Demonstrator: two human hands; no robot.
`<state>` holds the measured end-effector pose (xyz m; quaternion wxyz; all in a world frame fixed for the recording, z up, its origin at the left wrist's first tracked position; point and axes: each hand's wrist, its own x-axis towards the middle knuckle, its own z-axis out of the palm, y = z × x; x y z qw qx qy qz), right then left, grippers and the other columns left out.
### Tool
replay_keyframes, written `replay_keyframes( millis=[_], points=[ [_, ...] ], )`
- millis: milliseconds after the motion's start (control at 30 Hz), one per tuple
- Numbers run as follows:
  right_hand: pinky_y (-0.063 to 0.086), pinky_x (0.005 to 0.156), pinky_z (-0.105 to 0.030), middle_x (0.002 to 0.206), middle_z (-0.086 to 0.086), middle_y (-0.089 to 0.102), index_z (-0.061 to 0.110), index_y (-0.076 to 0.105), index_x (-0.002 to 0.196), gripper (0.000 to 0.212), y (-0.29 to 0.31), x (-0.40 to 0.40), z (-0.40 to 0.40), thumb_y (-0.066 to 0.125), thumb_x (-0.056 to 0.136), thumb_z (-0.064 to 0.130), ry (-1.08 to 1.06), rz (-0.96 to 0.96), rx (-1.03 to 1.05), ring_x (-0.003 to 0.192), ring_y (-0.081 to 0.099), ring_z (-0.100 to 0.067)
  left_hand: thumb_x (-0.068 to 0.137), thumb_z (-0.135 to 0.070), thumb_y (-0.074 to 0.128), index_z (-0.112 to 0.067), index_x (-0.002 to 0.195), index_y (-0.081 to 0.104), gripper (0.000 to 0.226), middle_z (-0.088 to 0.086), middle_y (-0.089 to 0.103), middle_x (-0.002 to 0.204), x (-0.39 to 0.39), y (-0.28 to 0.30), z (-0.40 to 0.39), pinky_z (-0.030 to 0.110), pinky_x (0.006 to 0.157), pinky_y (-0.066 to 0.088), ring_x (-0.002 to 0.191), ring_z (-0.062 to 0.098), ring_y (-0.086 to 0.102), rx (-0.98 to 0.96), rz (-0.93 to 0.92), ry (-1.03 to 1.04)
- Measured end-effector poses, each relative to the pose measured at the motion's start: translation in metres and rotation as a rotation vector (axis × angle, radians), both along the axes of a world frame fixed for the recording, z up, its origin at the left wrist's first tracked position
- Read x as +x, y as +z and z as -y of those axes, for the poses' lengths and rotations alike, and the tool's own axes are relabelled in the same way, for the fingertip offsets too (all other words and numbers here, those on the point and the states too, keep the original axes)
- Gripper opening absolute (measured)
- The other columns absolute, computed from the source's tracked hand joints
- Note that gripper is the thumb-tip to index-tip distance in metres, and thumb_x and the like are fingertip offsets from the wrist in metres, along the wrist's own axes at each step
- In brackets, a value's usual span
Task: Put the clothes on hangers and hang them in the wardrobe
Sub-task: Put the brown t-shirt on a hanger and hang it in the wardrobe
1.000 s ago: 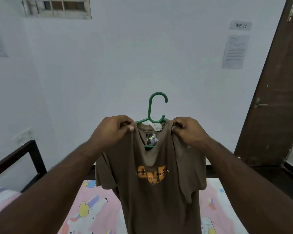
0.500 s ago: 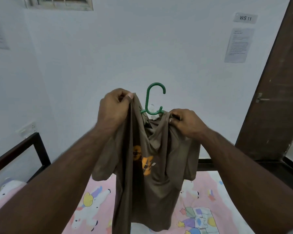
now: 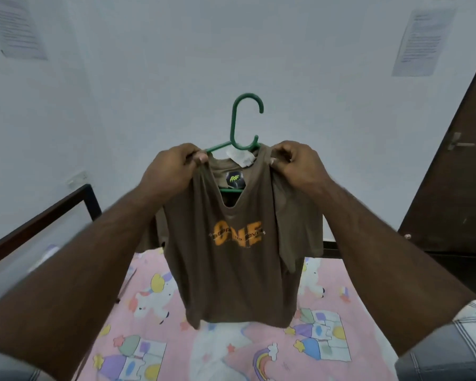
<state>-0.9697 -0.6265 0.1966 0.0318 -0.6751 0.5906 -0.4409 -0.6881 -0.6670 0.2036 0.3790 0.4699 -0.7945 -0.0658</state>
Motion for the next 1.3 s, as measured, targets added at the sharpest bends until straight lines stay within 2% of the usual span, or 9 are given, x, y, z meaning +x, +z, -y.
replay_keyframes(
  millis=[100, 233, 367, 500, 667, 733, 933, 1067, 1300],
  points=[
    [0.037, 0.098, -0.02, 0.125, 0.013, 0.057, 0.023, 0.059, 0.134, 0.048, -0.017, -0.027, -0.017, 0.074, 0.089, 0.031, -0.041, 0.192, -0.023, 0.115, 0.05, -0.003, 0.101, -0.045, 0.05, -0.024, 0.107, 0.067, 0.028, -0.001, 0.07, 0.099, -0.001, 0.013, -0.021, 0.043, 0.088, 0.05, 0.098, 0.027, 0.063, -0.043, -0.008, 0.089],
    [0.041, 0.111, -0.036, 0.135, 0.005, 0.058, 0.02, 0.052, 0.14, 0.043, -0.073, -0.059, -0.035, 0.058, 0.097, 0.026, -0.168, 0.547, 0.057, 0.124, 0.054, -0.014, 0.103, -0.05, 0.044, -0.028, 0.109, 0.065, 0.031, -0.005, 0.064, 0.096, 0.0, 0.036, -0.05, 0.048, 0.1, 0.041, 0.103, 0.03, 0.059, -0.092, 0.005, 0.288],
    [0.055, 0.094, -0.05, 0.124, -0.005, 0.067, 0.017, 0.056, 0.133, 0.046, -0.123, -0.064, -0.044, 0.056, 0.088, 0.012, -0.158, 0.698, 0.297, 0.108, 0.065, -0.027, 0.104, -0.047, 0.042, -0.028, 0.116, 0.064, 0.031, -0.007, 0.058, 0.098, 0.0, 0.058, -0.081, 0.046, 0.103, 0.029, 0.115, 0.032, 0.055, -0.14, 0.003, 0.429],
    [0.058, 0.074, -0.041, 0.121, 0.0, 0.065, 0.021, 0.051, 0.138, 0.058, -0.128, -0.05, -0.06, 0.064, 0.083, 0.006, 0.08, 0.829, 0.377, 0.103, 0.067, -0.025, 0.104, -0.046, 0.044, -0.029, 0.116, 0.065, 0.03, -0.006, 0.06, 0.101, 0.011, 0.072, -0.109, 0.045, 0.103, 0.027, 0.117, 0.033, 0.055, -0.167, 0.023, 0.473],
    [0.044, 0.062, -0.03, 0.073, 0.001, 0.064, 0.008, 0.07, 0.088, 0.009, -0.086, -0.046, -0.056, 0.073, 0.088, 0.017, 0.16, 0.654, 0.218, 0.063, 0.055, -0.015, 0.104, -0.046, 0.045, -0.029, 0.114, 0.066, 0.029, -0.006, 0.061, 0.102, 0.039, 0.072, -0.137, 0.047, 0.102, 0.029, 0.116, 0.033, 0.055, -0.166, 0.039, 0.503],
    [0.038, 0.058, -0.027, 0.065, -0.001, 0.057, 0.01, 0.068, 0.075, 0.018, -0.073, -0.05, -0.053, 0.067, 0.092, 0.013, 0.115, 0.585, 0.174, 0.059, 0.047, -0.014, 0.104, -0.046, 0.045, -0.028, 0.114, 0.066, 0.029, -0.001, 0.066, 0.108, 0.054, 0.071, -0.146, 0.048, 0.103, 0.031, 0.115, 0.034, 0.056, -0.151, 0.019, 0.509],
    [0.045, 0.082, -0.03, 0.095, 0.004, 0.07, 0.018, 0.072, 0.097, 0.02, -0.051, -0.042, -0.059, 0.054, 0.094, 0.009, 0.045, 0.225, 0.201, 0.089, 0.061, -0.016, 0.103, -0.05, 0.047, -0.03, 0.112, 0.066, 0.029, -0.003, 0.066, 0.105, 0.088, 0.064, -0.171, 0.054, 0.104, 0.038, 0.111, 0.032, 0.058, -0.131, -0.049, 0.519],
    [0.049, 0.102, -0.033, 0.113, 0.003, 0.071, 0.019, 0.07, 0.113, 0.036, -0.021, -0.01, -0.069, 0.053, 0.091, -0.003, 0.156, 0.35, 0.161, 0.109, 0.065, -0.013, 0.103, -0.05, 0.047, -0.032, 0.11, 0.066, 0.027, -0.007, 0.064, 0.101, 0.106, 0.058, -0.187, 0.055, 0.104, 0.038, 0.109, 0.03, 0.058, -0.102, -0.08, 0.542],
    [0.05, 0.093, -0.029, 0.111, 0.008, 0.073, 0.024, 0.074, 0.114, 0.021, 0.037, 0.093, -0.109, 0.063, 0.097, 0.03, 0.485, 0.021, 0.055, 0.104, 0.065, -0.01, 0.1, -0.055, 0.047, -0.034, 0.108, 0.067, 0.03, -0.006, 0.069, 0.102, 0.13, 0.049, -0.219, 0.054, 0.103, 0.04, 0.105, 0.023, 0.059, -0.072, -0.09, 0.514]
  ],
)
